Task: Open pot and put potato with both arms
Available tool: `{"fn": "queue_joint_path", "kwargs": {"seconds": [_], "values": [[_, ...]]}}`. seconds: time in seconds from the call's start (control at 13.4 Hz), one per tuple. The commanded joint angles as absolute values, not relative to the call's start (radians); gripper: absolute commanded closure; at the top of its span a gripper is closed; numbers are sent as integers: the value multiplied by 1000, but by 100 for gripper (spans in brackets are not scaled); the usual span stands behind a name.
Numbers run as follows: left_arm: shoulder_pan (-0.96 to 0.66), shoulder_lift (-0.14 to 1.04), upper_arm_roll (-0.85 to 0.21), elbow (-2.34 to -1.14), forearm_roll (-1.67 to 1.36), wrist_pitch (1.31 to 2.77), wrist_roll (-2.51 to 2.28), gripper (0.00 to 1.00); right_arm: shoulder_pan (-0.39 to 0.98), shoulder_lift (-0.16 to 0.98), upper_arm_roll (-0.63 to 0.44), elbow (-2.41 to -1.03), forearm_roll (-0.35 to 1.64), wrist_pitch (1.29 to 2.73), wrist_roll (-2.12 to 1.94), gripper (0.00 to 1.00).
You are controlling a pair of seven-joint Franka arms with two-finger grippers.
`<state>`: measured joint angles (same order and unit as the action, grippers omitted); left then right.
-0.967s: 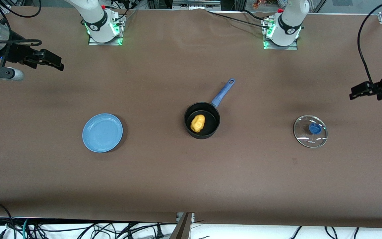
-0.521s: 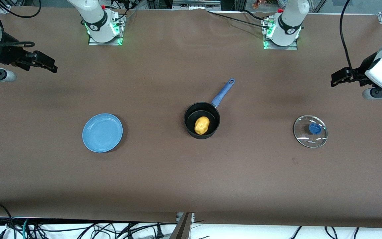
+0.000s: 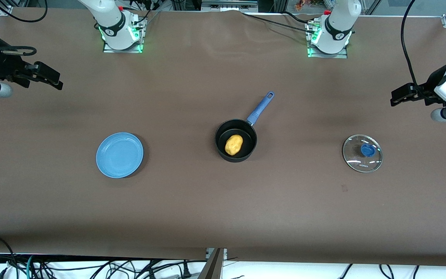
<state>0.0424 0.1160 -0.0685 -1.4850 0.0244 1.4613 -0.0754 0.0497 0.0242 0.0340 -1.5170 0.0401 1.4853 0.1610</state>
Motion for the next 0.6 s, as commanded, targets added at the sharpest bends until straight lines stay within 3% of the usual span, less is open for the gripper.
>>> {"fn": "queue_joint_path", "kwargs": {"seconds": [0.0, 0.52], "values": [[40, 146, -69, -1428, 6, 1431, -81, 0, 25, 38, 48, -1482, 31, 1477, 137, 0], [45, 153, -69, -1427, 2, 1430, -81, 0, 32, 38, 55, -1468, 34, 1489, 146, 0]]}}
